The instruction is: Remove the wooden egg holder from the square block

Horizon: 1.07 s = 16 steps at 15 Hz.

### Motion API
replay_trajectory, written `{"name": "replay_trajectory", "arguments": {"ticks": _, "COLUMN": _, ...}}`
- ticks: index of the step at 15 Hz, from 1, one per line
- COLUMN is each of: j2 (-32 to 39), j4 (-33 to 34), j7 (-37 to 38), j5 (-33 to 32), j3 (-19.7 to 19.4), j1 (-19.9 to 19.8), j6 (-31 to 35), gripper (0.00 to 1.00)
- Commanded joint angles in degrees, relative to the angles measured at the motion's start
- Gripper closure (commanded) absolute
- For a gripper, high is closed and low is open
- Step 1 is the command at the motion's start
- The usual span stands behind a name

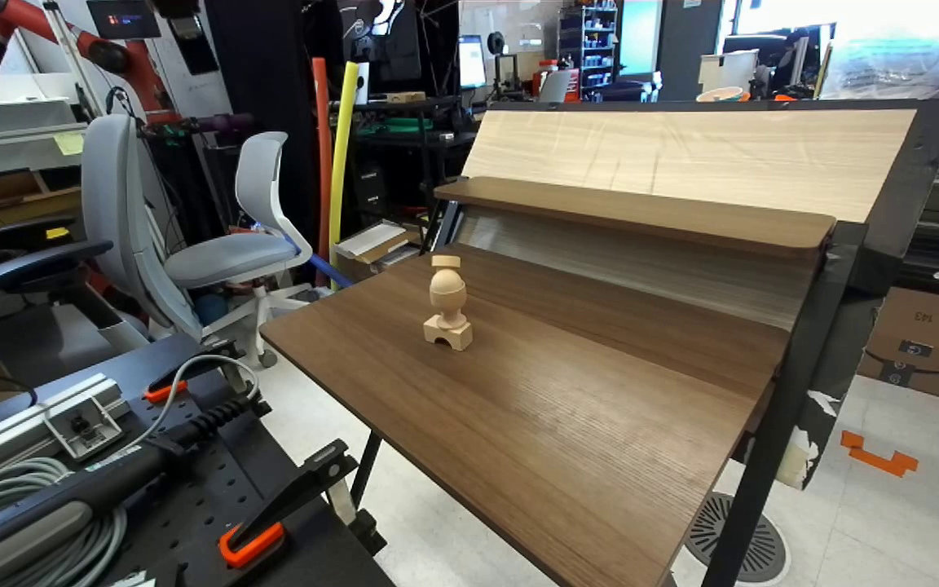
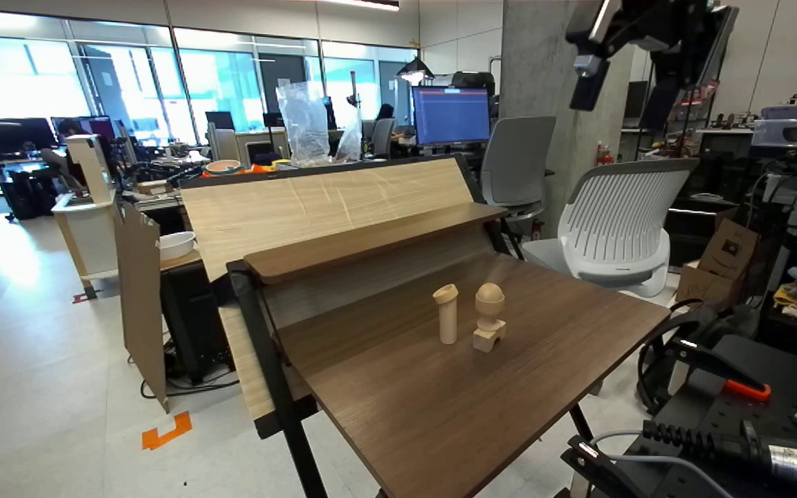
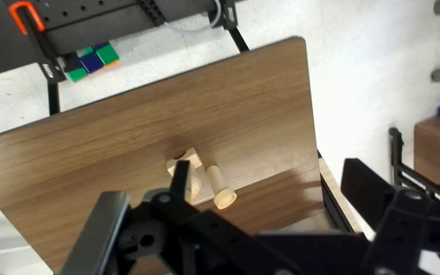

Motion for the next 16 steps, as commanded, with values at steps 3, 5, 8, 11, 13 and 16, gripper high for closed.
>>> {"name": "replay_trajectory", "arguments": {"ticks": 3, "j2": 6.6, "j4": -5.6, "j7": 9.4, "j5": 8.5, "j3": 3.8, "j1": 1.3, "j6": 24.1, "gripper": 0.00}}
{"name": "replay_trajectory", "arguments": {"ticks": 5, "j2": 11.3, "j4": -6.0, "j7": 13.9, "j5": 9.0, "j3": 5.4, "j1": 0.5, "j6": 32.8, "gripper": 0.00}}
{"name": "replay_trajectory", "arguments": {"ticks": 8, "j2": 19.6, "j4": -4.7, "j7": 23.0, "j5": 6.7, "j3": 8.3, "j1": -2.8, "j6": 43.0, "gripper": 0.00}}
{"name": "replay_trajectory", "arguments": {"ticks": 11, "j2": 27.1, "j4": -3.1, "j7": 34.2, "j5": 1.1, "j3": 13.6, "j1": -11.0, "j6": 49.5, "gripper": 0.00}}
{"name": "replay_trajectory", "arguments": {"ticks": 13, "j2": 30.0, "j4": -2.7, "j7": 43.2, "j5": -5.8, "j3": 17.4, "j1": -18.6, "j6": 51.2, "gripper": 0.00}}
{"name": "replay_trajectory", "arguments": {"ticks": 16, "j2": 29.5, "j4": -2.4, "j7": 56.0, "j5": -15.9, "j3": 20.2, "j1": -27.7, "j6": 48.5, "gripper": 0.00}}
